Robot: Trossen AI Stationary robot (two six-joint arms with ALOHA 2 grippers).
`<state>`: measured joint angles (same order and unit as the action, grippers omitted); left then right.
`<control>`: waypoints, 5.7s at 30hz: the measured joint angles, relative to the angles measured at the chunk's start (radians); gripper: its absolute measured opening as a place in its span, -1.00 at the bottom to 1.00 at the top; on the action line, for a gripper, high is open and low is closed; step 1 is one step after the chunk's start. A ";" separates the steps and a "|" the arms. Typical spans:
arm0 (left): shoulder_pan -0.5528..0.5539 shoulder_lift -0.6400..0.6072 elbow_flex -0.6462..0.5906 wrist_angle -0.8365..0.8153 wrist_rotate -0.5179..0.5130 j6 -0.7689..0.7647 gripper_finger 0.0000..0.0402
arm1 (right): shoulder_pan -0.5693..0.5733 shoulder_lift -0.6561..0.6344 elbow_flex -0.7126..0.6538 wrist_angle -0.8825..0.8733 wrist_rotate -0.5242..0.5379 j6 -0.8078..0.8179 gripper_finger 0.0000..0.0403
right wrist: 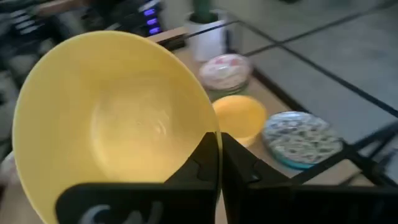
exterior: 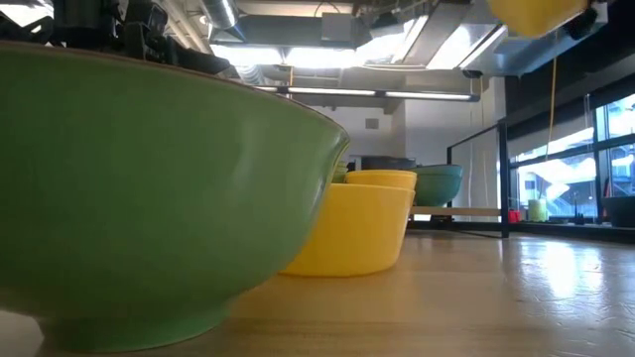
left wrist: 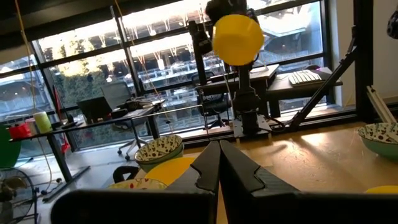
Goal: Pick & Place Mini bowls
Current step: Stack the yellow bowl on top of the yellow bowl on the shelf, then stack the blue bowl on top of the blue bowl on the shelf
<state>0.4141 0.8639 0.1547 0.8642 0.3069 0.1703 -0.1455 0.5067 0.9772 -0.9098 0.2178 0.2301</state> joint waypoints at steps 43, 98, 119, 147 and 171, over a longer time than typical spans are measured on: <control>0.000 0.000 0.000 -0.003 0.000 0.026 -0.97 | -0.428 1.255 0.686 -0.176 -0.209 -0.257 -0.99; 0.000 0.000 0.000 -0.004 0.000 0.025 -0.97 | -0.413 1.292 0.600 -0.139 -0.116 -0.217 -0.90; 0.000 0.000 0.000 -0.004 0.000 0.026 -0.97 | -0.398 1.276 0.623 -0.141 -0.123 -0.262 -0.22; 0.000 0.000 0.000 -0.009 0.000 0.025 -0.97 | 0.267 0.389 0.378 -0.343 0.051 0.172 -0.37; 0.000 0.000 0.000 -0.008 0.000 0.024 -0.97 | 0.446 0.496 -0.205 0.233 -0.350 0.230 -0.37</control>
<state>0.4140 0.8641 0.1547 0.8558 0.3073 0.1947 0.3000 1.0022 0.7718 -0.6765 -0.1321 0.4604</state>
